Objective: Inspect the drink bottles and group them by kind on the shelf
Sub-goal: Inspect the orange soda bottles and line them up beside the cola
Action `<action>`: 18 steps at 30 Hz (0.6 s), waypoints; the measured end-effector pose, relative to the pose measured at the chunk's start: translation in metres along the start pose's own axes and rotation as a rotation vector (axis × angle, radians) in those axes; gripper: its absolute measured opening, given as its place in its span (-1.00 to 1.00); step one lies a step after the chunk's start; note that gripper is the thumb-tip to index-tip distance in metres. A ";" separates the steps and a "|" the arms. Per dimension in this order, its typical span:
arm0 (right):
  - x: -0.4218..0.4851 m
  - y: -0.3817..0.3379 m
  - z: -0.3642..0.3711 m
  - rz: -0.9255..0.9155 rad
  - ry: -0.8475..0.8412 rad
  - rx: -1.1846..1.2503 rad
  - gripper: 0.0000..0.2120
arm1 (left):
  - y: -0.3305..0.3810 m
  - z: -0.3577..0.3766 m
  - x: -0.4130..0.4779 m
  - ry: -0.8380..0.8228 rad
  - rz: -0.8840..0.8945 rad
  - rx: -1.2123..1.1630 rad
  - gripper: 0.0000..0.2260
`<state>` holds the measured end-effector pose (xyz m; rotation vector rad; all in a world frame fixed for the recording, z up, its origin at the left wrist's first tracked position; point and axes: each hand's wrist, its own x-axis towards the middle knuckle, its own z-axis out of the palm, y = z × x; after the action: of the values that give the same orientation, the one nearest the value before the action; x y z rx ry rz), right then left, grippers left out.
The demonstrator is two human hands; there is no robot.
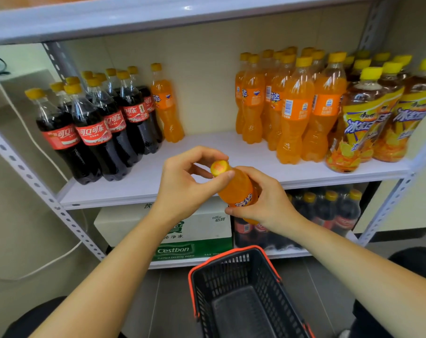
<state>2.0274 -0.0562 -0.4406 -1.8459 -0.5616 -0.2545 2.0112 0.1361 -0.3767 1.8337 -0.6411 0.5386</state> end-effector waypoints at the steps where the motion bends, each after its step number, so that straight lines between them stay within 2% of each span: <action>1: -0.001 -0.001 0.000 -0.008 0.001 -0.010 -0.29 | 0.001 0.000 -0.001 0.018 0.002 0.028 -0.85; 4: -0.003 -0.001 0.001 -0.019 0.009 -0.023 -0.28 | 0.002 0.002 0.000 0.061 -0.102 -0.013 -0.91; 9: -0.003 0.001 0.000 -0.007 -0.007 -0.035 -0.28 | -0.001 -0.003 0.004 -0.020 -0.319 -0.407 -0.92; 13: 0.000 0.001 -0.002 0.040 -0.031 -0.037 -0.33 | -0.007 -0.006 0.004 -0.042 -0.344 -0.520 -0.84; 18: 0.007 0.000 -0.013 0.124 -0.036 0.005 -0.49 | -0.012 -0.003 0.002 -0.037 -0.303 -0.470 -0.72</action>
<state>2.0346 -0.0662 -0.4327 -1.8752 -0.4695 -0.1371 2.0205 0.1423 -0.3830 1.4587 -0.4545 0.1355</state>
